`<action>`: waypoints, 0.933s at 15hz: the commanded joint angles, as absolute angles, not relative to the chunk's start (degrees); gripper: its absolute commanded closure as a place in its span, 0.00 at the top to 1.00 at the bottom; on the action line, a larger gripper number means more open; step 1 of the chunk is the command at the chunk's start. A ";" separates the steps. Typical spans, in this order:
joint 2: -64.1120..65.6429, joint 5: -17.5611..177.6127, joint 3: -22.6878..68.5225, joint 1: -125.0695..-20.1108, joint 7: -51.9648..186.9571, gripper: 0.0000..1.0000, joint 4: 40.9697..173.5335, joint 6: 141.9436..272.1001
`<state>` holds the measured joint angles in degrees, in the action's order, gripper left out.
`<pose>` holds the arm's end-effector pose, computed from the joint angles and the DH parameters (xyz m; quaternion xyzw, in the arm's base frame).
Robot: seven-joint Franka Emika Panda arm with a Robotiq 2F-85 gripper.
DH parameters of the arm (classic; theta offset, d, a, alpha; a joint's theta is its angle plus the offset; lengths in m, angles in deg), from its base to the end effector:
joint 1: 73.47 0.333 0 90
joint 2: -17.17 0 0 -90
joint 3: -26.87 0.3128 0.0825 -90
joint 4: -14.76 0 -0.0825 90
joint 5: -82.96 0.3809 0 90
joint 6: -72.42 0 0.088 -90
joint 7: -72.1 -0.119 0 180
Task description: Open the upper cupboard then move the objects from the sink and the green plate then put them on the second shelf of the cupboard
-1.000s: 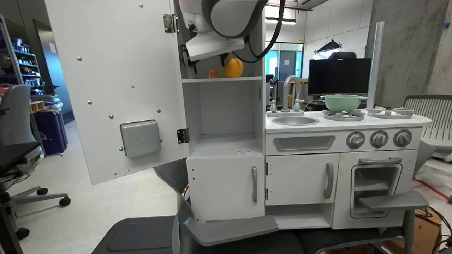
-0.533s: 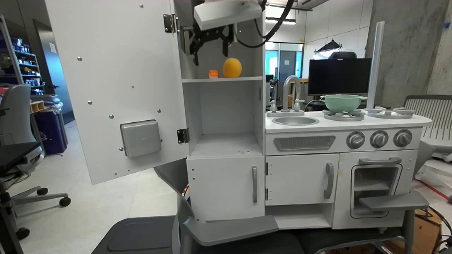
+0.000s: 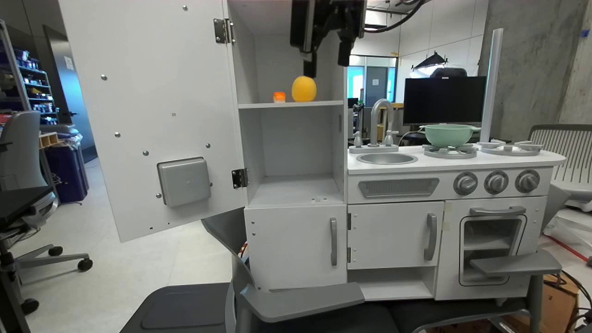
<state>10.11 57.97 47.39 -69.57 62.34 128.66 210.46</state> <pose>0.5587 0.2411 0.4257 0.9436 0.2550 0.1879 0.0958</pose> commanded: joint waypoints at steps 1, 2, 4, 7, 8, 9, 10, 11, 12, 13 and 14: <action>22.73 70.53 49.58 -72.55 78.09 1.00 140.95 205.69; 25.90 73.84 44.80 -68.15 82.36 1.00 143.32 203.80; 32.40 77.77 42.15 -66.56 88.76 1.00 147.81 199.82; 42.33 80.07 37.58 -63.84 94.96 1.00 153.52 193.86; 45.80 80.15 36.05 -63.01 96.75 1.00 155.28 191.64; 49.31 80.01 34.60 -62.28 97.93 1.00 156.94 189.51; 52.82 79.85 33.29 -61.60 98.63 1.00 158.40 187.32; 56.35 80.59 31.69 -61.15 98.27 1.00 159.97 186.36; 59.86 80.95 30.81 -60.93 96.81 1.00 161.32 184.77; 63.39 81.96 29.99 -60.95 94.71 1.00 162.20 182.41; 66.90 82.61 28.94 -61.32 93.42 1.00 163.53 180.56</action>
<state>55.68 79.63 32.11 -62.21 95.93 158.78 185.11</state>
